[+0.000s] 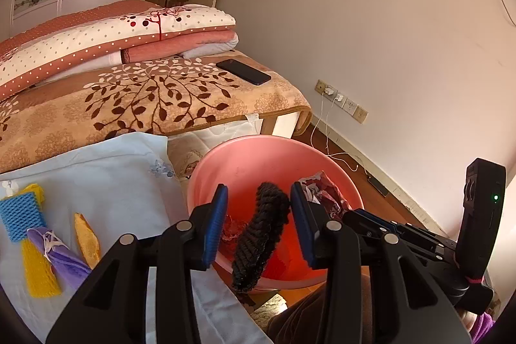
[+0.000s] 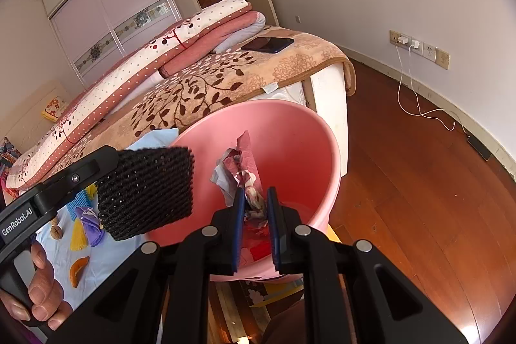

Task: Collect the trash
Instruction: 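Open both grippers to drop the pad and wrapper into the bucket, then move both open grippers back over the remaining trash on the sheet, then grasp the yellow foam net with the left gripper while the right gripper grasps the purple cloth, then carry the yellow foam net and purple cloth over the pink bucket, then open both grippers to drop the net and cloth into the bucket, then move both open grippers back over the orange peels on the sheet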

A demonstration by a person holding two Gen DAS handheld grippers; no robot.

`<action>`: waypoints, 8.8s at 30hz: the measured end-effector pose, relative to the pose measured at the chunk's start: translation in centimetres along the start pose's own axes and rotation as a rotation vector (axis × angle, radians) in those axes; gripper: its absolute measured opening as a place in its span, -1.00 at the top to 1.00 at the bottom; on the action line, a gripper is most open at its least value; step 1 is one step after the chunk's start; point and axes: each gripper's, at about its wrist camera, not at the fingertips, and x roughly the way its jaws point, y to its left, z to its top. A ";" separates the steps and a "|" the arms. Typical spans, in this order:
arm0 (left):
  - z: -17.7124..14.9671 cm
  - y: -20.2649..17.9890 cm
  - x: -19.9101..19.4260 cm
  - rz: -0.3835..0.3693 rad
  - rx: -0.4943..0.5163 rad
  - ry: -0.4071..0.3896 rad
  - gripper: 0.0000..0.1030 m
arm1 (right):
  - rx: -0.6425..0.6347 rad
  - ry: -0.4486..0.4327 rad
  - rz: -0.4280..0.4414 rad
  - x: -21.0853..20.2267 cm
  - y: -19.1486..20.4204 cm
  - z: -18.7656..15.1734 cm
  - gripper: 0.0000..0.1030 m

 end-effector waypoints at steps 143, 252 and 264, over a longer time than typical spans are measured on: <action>-3.9 8.3 -11.0 0.138 -0.129 -0.064 0.84 | -0.230 0.058 0.203 -0.4 12.0 -1.4 0.56; -12.7 15.5 -9.5 0.233 -0.061 0.256 0.24 | -0.390 0.179 0.207 3.0 18.1 -4.9 0.16; -13.2 17.0 -11.0 0.211 -0.146 0.209 0.67 | -0.474 0.235 0.249 7.4 23.5 -5.6 0.15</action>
